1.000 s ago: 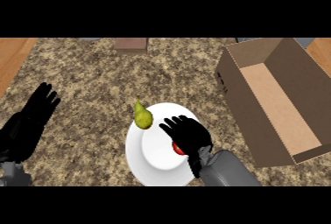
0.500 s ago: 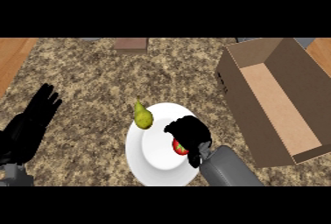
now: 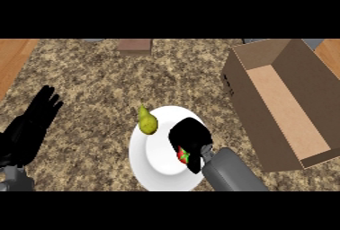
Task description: Pick the tomato from the plate and place it in the cardboard box
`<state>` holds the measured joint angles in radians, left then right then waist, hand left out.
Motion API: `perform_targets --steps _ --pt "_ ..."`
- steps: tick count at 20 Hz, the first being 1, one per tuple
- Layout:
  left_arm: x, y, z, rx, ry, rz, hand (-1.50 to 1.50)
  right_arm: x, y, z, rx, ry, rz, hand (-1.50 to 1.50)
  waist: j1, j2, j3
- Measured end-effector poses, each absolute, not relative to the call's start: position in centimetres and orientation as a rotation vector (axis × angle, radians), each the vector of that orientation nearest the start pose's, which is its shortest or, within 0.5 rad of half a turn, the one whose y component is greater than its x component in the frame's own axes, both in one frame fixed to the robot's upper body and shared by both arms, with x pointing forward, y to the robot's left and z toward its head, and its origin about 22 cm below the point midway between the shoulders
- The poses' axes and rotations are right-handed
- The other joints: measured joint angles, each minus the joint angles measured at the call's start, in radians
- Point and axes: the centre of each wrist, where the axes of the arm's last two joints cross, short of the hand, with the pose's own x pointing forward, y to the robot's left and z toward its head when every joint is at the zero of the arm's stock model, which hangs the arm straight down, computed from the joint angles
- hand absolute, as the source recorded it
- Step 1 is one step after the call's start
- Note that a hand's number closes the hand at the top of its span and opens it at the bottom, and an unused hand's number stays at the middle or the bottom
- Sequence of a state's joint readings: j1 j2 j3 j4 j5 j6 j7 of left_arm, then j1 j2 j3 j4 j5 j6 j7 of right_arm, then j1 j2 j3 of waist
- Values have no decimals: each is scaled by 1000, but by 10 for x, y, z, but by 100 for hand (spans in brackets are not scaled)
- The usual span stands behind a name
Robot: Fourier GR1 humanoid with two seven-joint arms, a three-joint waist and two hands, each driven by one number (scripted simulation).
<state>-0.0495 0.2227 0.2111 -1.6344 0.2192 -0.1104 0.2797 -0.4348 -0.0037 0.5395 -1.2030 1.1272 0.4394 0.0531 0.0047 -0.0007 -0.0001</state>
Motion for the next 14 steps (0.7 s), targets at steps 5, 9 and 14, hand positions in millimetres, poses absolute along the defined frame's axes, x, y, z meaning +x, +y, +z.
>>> perform_targets --steps 5,9,14 --pt "249 321 58 50 -1440 44 0 303 -71 13 -459 -1206 1760 150 3 1 0" --pt "248 320 58 46 -1443 41 0 324 -95 17 -643 -1059 1450 150 6 3 0" --pt "249 313 58 32 -1445 28 0 348 -100 33 -868 -931 1137 150 24 6 0"
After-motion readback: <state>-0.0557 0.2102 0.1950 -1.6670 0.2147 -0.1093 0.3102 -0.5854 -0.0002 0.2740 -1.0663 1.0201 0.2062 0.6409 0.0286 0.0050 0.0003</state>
